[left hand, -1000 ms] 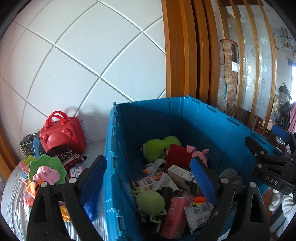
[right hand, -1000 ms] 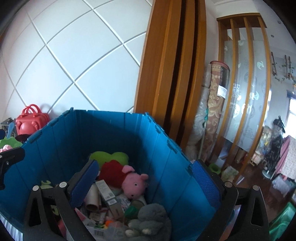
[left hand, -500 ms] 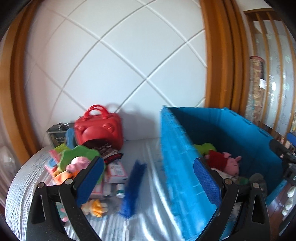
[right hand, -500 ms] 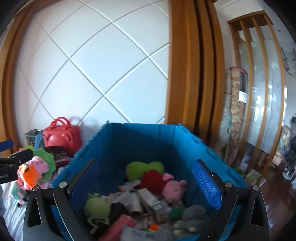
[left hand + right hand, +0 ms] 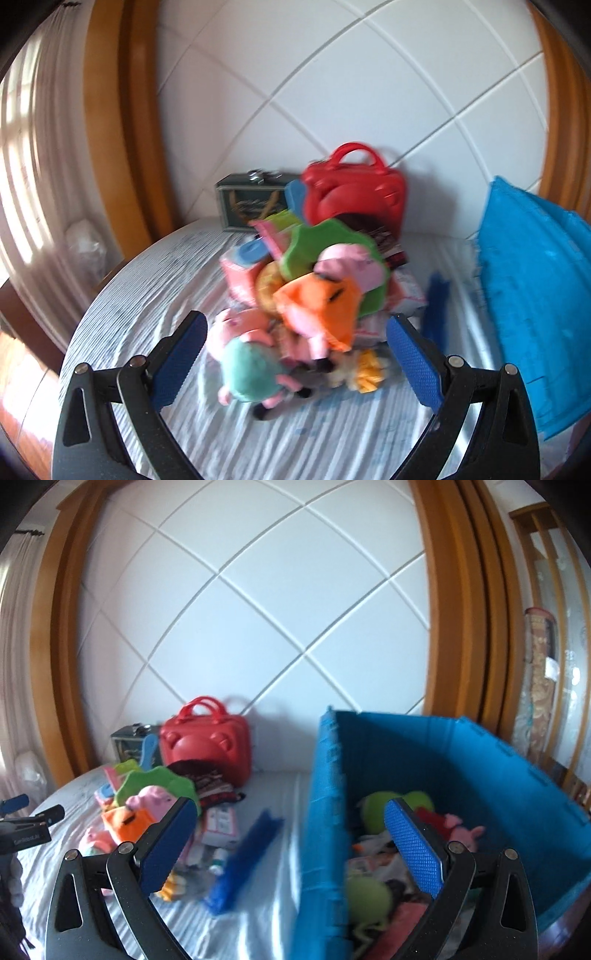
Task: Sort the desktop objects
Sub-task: 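Grasp the white pill bottle and blue brush with the right gripper while the left grasps the cream plush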
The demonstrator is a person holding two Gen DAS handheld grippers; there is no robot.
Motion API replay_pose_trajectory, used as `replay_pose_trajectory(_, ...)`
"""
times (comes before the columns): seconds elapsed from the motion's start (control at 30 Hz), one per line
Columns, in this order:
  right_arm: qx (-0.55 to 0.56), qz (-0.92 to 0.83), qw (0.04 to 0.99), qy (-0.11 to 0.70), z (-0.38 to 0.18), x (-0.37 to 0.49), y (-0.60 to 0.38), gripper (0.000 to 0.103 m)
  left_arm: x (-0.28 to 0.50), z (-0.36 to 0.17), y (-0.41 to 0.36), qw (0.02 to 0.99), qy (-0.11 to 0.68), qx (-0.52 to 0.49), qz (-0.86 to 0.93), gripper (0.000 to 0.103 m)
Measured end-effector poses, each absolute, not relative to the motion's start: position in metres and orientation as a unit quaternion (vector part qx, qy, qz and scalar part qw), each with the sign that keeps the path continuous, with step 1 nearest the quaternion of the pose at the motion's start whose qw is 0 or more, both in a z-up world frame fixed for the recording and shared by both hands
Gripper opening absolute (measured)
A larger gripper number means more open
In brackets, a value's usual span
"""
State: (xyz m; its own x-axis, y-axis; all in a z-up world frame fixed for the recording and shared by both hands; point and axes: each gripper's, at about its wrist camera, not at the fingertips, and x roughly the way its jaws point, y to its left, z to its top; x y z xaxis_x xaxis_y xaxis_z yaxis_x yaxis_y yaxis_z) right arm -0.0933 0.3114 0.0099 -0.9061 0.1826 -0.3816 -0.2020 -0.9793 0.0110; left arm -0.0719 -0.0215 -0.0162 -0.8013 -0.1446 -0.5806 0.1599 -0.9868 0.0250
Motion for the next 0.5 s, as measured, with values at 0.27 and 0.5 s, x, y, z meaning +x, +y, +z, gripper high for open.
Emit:
replay_pose_trajectory(0.27, -0.278, 0.958, 0.058, 0.024, -0.039, -0.153, 0.268, 0.103, -0.094, -0.070, -0.095, 0.124, 0.039, 0.374, -0.918, 0.099)
replay_pose_trajectory(0.5, -0.353, 0.934, 0.047, -0.017, -0.090, -0.203, 0.246, 0.103, -0.118, -0.116, -0.130, 0.130, 0.073, 0.433, -0.889, 0.099)
